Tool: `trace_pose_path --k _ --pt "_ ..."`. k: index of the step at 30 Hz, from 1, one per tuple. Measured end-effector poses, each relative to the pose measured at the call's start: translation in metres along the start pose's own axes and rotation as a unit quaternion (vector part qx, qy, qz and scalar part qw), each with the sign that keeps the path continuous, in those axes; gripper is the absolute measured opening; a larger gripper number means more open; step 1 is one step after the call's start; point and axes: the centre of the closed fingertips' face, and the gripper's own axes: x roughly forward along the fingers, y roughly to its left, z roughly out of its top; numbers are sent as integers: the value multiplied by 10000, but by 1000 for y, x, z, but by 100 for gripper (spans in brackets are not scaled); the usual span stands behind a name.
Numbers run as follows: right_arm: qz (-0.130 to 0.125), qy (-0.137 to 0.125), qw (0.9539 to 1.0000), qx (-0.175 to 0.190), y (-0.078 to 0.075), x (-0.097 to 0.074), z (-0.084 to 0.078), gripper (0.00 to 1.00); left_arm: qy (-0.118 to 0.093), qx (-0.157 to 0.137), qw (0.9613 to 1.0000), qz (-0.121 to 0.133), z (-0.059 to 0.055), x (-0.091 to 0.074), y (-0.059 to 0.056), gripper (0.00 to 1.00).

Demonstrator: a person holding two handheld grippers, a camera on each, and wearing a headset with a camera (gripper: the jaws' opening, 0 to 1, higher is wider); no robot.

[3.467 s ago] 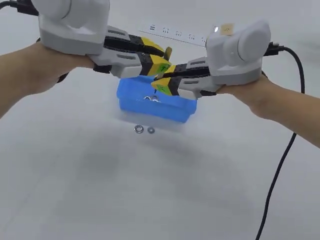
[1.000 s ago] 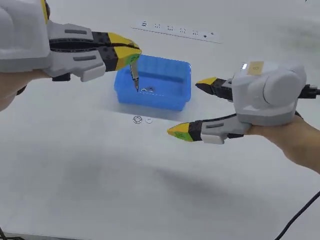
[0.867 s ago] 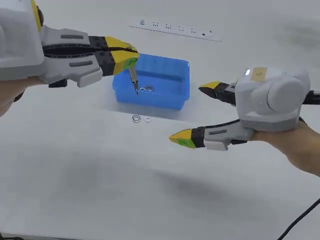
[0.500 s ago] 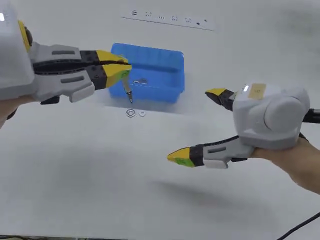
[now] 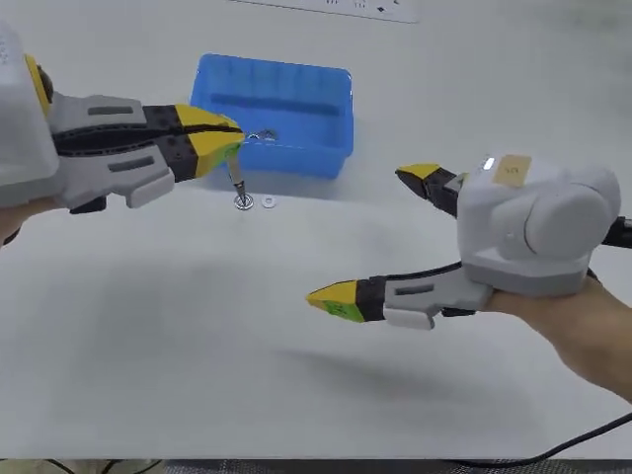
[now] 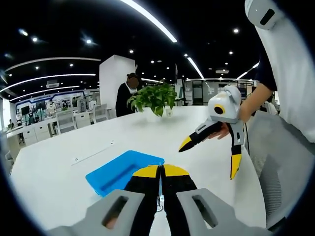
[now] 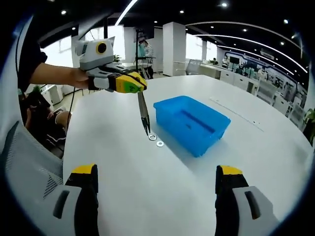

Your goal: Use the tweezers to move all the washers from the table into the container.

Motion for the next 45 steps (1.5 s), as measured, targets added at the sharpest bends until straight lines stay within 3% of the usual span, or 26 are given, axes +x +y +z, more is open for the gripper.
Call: trace_pose_path --k 17,21,25,27,31,36,38,41,45 --pt "118 -84 9997 189 8 1 2 100 84 -95 9999 -42 -7 8 -6 4" --pt "172 -156 9994 243 10 3 6 99 236 -114 9996 -102 -6 5 -7 4" --pt "462 -62 9989 99 15 12 11 86 451 -276 9985 -134 -5 6 -10 4" --pt "525 -130 9985 59 17 16 18 82 553 -252 9981 -124 -8 4 -5 4" --pt "788 -241 9966 86 27 22 30 73 746 -198 9967 -257 -13 0 -6 4" --pt "1011 -248 9946 44 31 33 36 61 817 -249 9956 -394 -14 -1 -9 4" --pt "1142 -248 9931 23 32 41 41 56 854 -308 9951 -387 -17 -3 -3 4" --pt "1321 -221 9908 -206 32 52 49 51 940 -338 9941 -420 -21 -7 1 4" --pt "1591 -120 9863 -424 28 69 53 41 950 -313 9937 -510 -22 -8 -2 4"
